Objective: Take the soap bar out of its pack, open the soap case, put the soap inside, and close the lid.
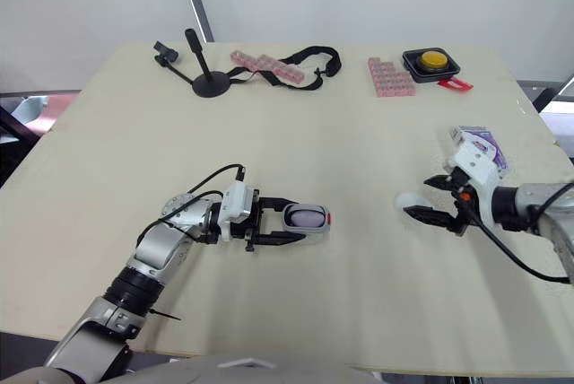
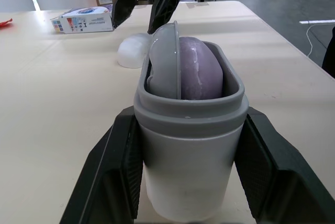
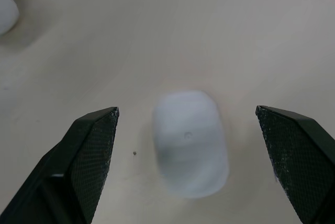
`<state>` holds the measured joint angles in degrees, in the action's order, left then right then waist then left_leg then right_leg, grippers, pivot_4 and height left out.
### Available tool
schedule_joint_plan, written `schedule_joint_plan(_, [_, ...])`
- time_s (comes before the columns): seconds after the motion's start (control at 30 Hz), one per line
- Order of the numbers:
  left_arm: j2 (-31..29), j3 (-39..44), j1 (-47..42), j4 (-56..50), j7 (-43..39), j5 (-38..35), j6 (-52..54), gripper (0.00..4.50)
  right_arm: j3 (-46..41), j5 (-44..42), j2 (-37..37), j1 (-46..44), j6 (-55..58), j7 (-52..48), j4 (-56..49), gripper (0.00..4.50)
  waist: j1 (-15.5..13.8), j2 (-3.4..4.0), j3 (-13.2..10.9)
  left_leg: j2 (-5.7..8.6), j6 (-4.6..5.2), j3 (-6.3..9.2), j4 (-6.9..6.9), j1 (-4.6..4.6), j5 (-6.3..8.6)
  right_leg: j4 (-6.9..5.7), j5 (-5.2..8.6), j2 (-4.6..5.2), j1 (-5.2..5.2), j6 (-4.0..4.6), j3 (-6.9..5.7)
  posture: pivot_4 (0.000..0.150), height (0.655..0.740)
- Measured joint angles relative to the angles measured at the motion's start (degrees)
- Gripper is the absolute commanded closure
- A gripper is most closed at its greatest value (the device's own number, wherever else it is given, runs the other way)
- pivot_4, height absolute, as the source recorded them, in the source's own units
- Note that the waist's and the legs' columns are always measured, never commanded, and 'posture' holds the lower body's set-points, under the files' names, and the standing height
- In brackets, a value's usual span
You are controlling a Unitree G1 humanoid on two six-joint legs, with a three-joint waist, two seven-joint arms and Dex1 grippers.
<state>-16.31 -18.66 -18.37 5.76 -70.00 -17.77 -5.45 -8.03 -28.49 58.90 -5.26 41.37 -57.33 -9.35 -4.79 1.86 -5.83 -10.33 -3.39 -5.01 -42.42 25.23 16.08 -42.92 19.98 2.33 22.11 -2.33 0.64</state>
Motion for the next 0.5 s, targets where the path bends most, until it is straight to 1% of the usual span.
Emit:
schedule_joint_plan(0.13, [0.01,0.01,-0.03,-0.01,0.23,-0.04,0.14,2.59,3.37,1.86,0.05,-1.06,1.56,-0.23,1.40,0.03,-0.02,0.01,0.00,-0.01,0.00,-0.01,0.00,0.02,0.00,0.00,0.00,0.00,0.02,0.00,0.00,0.150,0.7096])
schedule_joint_plan(0.5, [-0.03,0.00,-0.04,-0.05,0.92,-0.02,0.25,2.59,5.48,4.57,-0.48,-3.28,1.13,-0.10,2.86,0.03,0.07,0.01,0.01,-0.01,0.00,-0.04,0.00,0.02,0.00,-0.01,0.00,0.00,0.03,0.01,0.03,0.150,0.7096])
